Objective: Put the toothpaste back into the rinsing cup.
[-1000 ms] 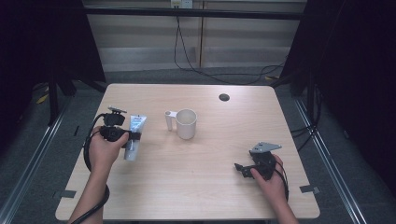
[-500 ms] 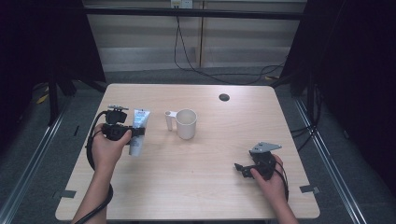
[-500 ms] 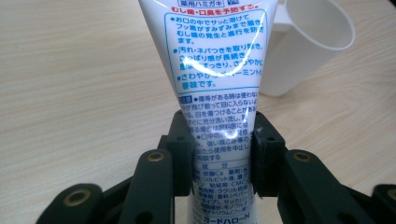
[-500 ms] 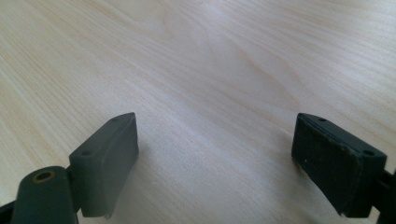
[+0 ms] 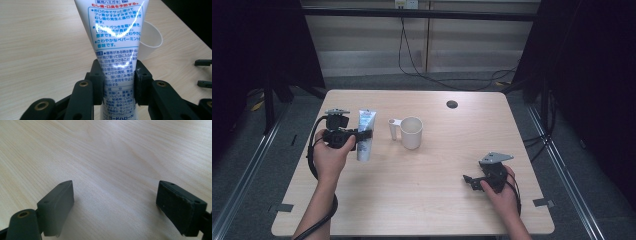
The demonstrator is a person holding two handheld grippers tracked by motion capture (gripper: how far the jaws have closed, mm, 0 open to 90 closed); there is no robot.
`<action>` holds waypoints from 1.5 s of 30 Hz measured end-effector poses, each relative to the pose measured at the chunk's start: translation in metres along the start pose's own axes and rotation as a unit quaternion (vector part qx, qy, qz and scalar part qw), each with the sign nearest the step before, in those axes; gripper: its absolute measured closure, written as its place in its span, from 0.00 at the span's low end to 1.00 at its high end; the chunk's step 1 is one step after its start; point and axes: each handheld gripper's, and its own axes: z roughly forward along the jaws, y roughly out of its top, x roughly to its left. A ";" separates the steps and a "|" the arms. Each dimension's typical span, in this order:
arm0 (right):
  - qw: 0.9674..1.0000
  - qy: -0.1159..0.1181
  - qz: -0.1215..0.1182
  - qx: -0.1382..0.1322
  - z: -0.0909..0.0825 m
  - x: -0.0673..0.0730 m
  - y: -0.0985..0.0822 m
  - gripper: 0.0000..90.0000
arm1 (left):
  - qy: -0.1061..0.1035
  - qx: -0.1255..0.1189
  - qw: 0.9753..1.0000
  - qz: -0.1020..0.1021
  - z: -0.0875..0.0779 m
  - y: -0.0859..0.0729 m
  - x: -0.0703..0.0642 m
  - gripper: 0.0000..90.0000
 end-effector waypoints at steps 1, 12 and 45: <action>1.000 0.000 0.000 0.000 0.000 0.000 0.000 0.16 | -0.003 -0.002 1.000 0.000 0.000 0.001 -0.001 0.75; 1.000 0.000 -0.001 0.000 0.000 0.000 0.000 0.16 | -0.018 -0.026 0.999 0.004 -0.001 0.008 -0.009 0.75; 1.000 0.001 0.001 0.000 0.000 0.000 0.000 0.16 | -0.032 -0.080 0.996 0.033 0.008 0.035 -0.035 0.75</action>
